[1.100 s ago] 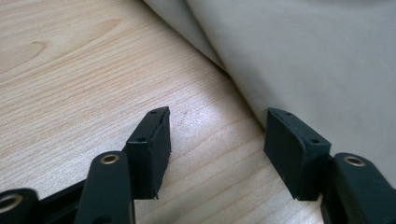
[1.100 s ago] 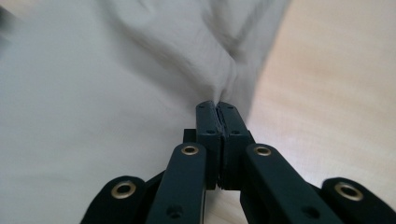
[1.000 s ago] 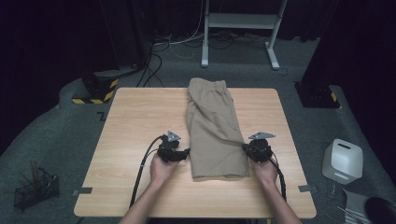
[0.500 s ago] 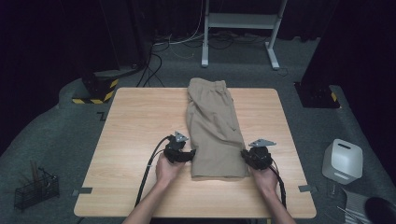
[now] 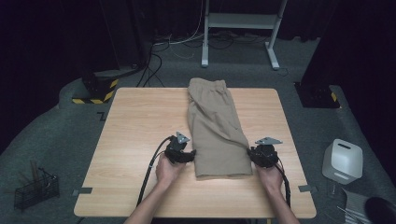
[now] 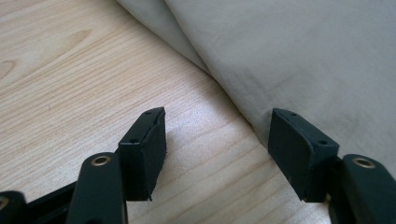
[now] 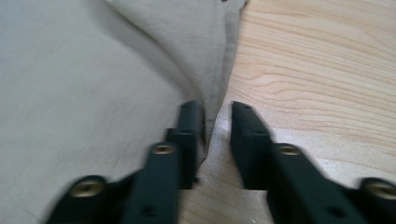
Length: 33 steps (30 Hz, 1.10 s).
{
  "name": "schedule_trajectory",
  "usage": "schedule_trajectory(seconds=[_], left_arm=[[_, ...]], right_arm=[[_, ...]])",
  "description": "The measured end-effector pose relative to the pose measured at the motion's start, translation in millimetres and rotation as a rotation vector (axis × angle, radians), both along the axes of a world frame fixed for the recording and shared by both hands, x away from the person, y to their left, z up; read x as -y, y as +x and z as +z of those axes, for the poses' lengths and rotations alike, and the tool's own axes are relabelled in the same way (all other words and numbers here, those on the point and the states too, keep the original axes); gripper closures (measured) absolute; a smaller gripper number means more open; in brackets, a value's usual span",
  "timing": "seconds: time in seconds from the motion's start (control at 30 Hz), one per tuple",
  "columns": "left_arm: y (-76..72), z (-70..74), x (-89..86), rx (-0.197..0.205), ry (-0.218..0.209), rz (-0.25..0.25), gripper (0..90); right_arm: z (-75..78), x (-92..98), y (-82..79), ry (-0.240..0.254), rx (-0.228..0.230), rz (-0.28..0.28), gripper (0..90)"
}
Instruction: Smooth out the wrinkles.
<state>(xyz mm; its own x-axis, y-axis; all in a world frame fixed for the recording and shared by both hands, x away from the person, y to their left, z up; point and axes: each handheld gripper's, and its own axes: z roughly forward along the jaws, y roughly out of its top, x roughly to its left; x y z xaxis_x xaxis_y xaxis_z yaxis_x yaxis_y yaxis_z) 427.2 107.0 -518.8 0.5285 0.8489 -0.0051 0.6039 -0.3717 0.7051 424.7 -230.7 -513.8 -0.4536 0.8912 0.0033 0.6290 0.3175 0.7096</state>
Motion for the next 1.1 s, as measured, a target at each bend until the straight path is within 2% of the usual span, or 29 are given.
schedule_trajectory(seconds=[0.07, 0.1, 0.13, 0.23, 0.33, 0.53, 0.63, 0.7, 0.73, 0.77, 0.87, 0.93, 1.03, 1.1], left_arm=[[-0.7, 0.1, -0.5, -0.001, 0.002, -0.002, 37.3], [-2.0, -0.1, -1.2, 0.001, 0.0, -0.001, 37.4], [-2.9, 0.2, -1.7, -0.002, 0.002, 0.0, 37.4], [-5.0, 0.1, -3.1, 0.001, 0.004, -0.002, 37.5], [-6.8, 0.3, -3.8, 0.0, 0.006, -0.003, 37.5], [-24.7, -0.1, -14.0, 0.005, 0.011, -0.018, 37.5], [-28.3, 3.0, -18.1, -0.013, 0.013, -0.025, 38.7], [-25.5, 6.7, -19.0, 0.005, -0.011, -0.03, 39.2], [-22.2, 9.9, -19.1, 0.01, -0.036, -0.027, 39.4], [-17.0, 14.3, -18.0, 0.015, -0.069, -0.024, 39.5], [-2.1, 20.9, -9.9, 0.033, -0.083, -0.015, 40.7], [10.7, 19.9, -4.1, 0.018, -0.085, -0.011, 43.5], [24.6, 13.9, 2.6, -0.012, -0.09, 0.007, 48.1], [27.7, 11.5, 4.6, -0.022, -0.088, 0.007, 49.6]], right_arm=[[0.9, 0.4, -0.7, 0.014, 0.006, 0.005, 65.6], [2.7, 0.3, -1.9, 0.039, 0.023, 0.016, 60.2], [3.5, -0.9, -2.2, 0.05, 0.027, 0.023, 58.7], [0.6, -8.5, 0.3, 0.029, 0.001, 0.049, 57.0], [-4.4, -13.2, 1.0, 0.007, -0.001, 0.062, 55.3], [-6.1, -20.9, -16.4, 0.006, 0.014, 0.097, 52.4], [-4.9, -25.3, -24.9, 0.001, 0.001, 0.131, 50.3], [-2.7, -27.4, -25.8, -0.025, 0.017, 0.139, 50.1], [-1.4, -27.3, -25.1, -0.016, 0.023, 0.13, 50.2], [1.2, -25.9, -22.4, 0.004, 0.032, 0.121, 50.2], [12.9, -21.9, -11.6, 0.061, 0.064, 0.085, 51.7], [19.1, -20.2, 0.1, 0.079, 0.081, 0.062, 54.5], [20.0, -19.7, 14.6, 0.102, 0.064, 0.051, 62.6], [18.1, -20.0, 19.3, 0.103, 0.048, 0.054, 65.2]])
